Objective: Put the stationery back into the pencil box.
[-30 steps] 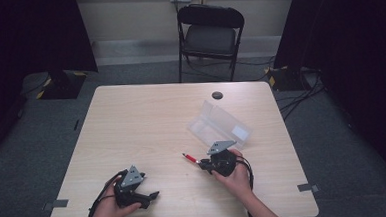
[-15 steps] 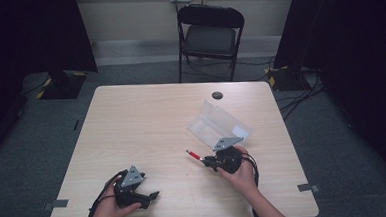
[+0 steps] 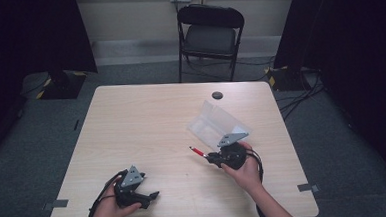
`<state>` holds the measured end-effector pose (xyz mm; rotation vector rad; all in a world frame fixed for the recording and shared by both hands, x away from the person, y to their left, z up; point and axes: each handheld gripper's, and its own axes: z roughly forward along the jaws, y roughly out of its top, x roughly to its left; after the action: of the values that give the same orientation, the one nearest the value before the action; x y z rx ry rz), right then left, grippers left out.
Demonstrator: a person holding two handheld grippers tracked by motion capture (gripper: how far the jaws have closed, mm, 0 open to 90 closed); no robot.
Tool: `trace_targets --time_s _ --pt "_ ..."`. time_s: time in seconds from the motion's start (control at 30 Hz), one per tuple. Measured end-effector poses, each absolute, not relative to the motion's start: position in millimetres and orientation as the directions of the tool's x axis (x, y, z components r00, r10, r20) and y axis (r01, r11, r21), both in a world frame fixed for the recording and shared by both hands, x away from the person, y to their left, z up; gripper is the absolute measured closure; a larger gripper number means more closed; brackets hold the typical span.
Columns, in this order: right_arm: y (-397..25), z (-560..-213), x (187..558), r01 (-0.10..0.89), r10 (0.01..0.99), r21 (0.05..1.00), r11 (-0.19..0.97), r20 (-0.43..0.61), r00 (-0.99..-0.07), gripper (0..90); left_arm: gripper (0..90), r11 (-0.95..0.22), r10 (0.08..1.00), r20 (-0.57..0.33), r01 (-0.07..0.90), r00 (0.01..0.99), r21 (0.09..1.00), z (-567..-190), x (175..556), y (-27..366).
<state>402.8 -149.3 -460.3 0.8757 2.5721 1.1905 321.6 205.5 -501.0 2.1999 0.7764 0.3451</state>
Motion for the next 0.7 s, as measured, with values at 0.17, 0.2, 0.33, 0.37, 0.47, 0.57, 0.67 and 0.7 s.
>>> trace_targets --time_s 0.17,0.2,0.33,0.37,0.47,0.57,0.67,0.7 --pt "-153 -457 406 0.444 0.582 0.740 0.505 0.088 -0.808 80.0 15.2 -0.523 0.628 0.001 0.422 0.778 0.740 -501 322 205" --pt "-154 -457 407 0.446 0.583 0.741 0.502 0.092 -0.807 80.0 15.2 -0.523 0.628 0.001 0.422 0.778 0.741 -501 322 205" --pt "-158 -453 410 0.448 0.585 0.743 0.497 0.094 -0.806 80.0 15.1 -0.523 0.626 -0.004 0.424 0.779 0.739 -501 322 205" --pt "-158 -453 410 0.448 0.587 0.743 0.497 0.093 -0.805 80.0 14.9 -0.519 0.628 -0.009 0.428 0.778 0.740 -501 321 205" --pt "-160 -451 413 0.449 0.588 0.742 0.497 0.092 -0.804 80.0 14.9 -0.519 0.628 -0.009 0.428 0.778 0.740 -501 321 205" --pt "-161 -449 415 0.448 0.587 0.746 0.493 0.095 -0.804 80.0 14.9 -0.519 0.628 -0.009 0.428 0.778 0.740 -501 321 205" --pt "-162 -447 417 0.447 0.584 0.746 0.494 0.096 -0.806 80.0 15.0 -0.519 0.628 -0.009 0.428 0.778 0.740 -501 321 205" --pt "-162 -446 417 0.448 0.585 0.745 0.494 0.096 -0.805 80.0 14.9 -0.519 0.628 -0.009 0.428 0.778 0.740 -501 321 205"
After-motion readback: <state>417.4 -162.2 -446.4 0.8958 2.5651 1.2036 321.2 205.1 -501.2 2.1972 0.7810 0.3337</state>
